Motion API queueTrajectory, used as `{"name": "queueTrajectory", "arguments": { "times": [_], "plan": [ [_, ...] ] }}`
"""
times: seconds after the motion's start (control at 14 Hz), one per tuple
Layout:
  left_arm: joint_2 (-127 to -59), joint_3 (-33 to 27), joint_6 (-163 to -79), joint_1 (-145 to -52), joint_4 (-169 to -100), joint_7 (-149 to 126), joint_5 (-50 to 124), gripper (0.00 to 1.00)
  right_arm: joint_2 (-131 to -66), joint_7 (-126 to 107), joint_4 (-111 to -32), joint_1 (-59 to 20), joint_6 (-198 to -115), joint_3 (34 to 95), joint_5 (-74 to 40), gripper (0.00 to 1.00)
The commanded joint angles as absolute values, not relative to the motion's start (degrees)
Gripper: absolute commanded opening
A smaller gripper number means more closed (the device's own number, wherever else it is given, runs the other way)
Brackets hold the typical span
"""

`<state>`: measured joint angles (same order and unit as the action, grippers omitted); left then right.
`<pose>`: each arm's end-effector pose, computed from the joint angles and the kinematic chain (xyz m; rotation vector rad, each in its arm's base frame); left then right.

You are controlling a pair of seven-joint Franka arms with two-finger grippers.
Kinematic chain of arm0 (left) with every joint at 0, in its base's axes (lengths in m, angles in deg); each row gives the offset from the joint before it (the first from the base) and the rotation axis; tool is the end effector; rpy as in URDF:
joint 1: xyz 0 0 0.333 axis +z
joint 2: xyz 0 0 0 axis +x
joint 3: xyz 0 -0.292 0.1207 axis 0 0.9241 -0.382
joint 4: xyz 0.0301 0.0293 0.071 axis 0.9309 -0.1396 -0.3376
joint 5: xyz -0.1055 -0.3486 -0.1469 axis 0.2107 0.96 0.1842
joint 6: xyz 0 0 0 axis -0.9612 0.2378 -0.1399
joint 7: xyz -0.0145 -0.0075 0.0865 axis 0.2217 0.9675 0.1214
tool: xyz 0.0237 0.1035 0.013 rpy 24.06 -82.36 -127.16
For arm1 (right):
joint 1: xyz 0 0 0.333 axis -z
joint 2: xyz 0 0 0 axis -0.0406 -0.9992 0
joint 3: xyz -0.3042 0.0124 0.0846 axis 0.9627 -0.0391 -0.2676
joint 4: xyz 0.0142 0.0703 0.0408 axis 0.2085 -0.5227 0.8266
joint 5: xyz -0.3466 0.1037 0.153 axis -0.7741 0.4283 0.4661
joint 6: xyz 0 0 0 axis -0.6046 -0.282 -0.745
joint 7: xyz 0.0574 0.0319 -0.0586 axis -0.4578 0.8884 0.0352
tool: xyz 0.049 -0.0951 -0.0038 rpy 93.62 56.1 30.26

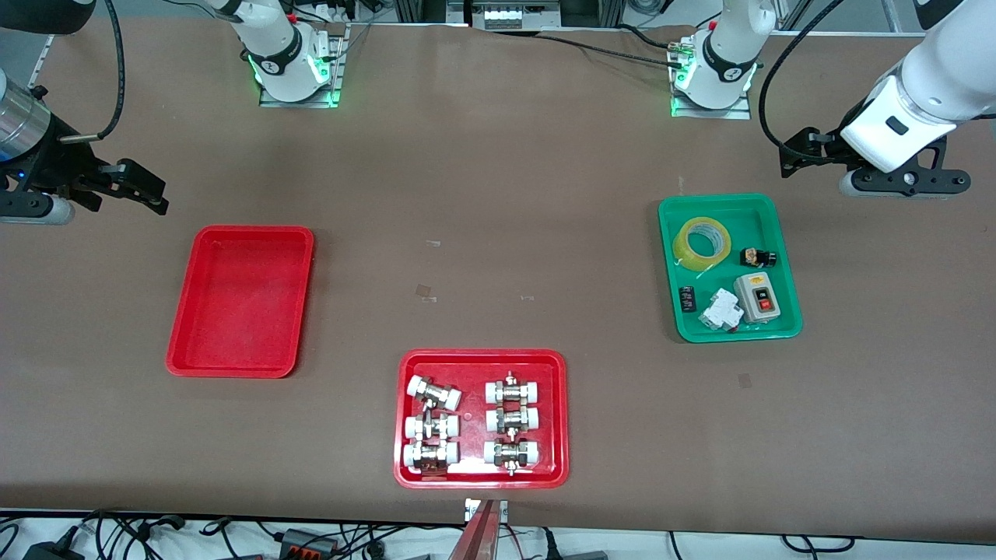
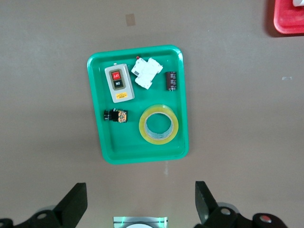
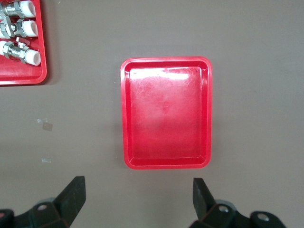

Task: Left arm passes tape to right arm into tray
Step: 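Reach the left gripper over the yellow tape roll in the green tray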

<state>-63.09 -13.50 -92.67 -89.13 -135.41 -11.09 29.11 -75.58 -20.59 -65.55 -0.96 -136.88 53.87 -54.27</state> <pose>0.5186 -0.0682 0.5812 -3.1265 0.0231 0.1847 0.5671 0.0364 0.5968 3.1318 -0.0638 0.0397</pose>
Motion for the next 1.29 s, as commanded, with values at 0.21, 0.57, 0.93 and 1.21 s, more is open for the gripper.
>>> {"name": "queueTrajectory", "arguments": {
  "times": [0.21, 0.57, 0.93, 1.21],
  "plan": [
    [-62.7, -13.34, -93.41, -88.68, -136.22, -10.15, 30.29, 1.0, -75.53, -19.62, -65.28, -0.83, -136.75, 53.72, -54.76, 1.0],
    [-71.91, -13.43, -99.36, -88.6, -135.6, -10.86, 29.41, 1.0, -75.45, -19.79, -65.46, -0.92, -136.57, 53.72, -54.58, 1.0],
    [-83.09, -13.52, -104.83, -87.46, -139.89, -10.86, 29.33, 1.0, -75.36, -19.79, -65.46, -1.01, -136.48, 53.72, -54.58, 1.0],
    [-83.62, -13.52, -118.88, -85.87, -152.98, -10.86, 29.33, 1.0, -75.27, -19.79, -65.46, -1.01, -136.4, 53.72, -54.49, 1.0]
  ]
}}
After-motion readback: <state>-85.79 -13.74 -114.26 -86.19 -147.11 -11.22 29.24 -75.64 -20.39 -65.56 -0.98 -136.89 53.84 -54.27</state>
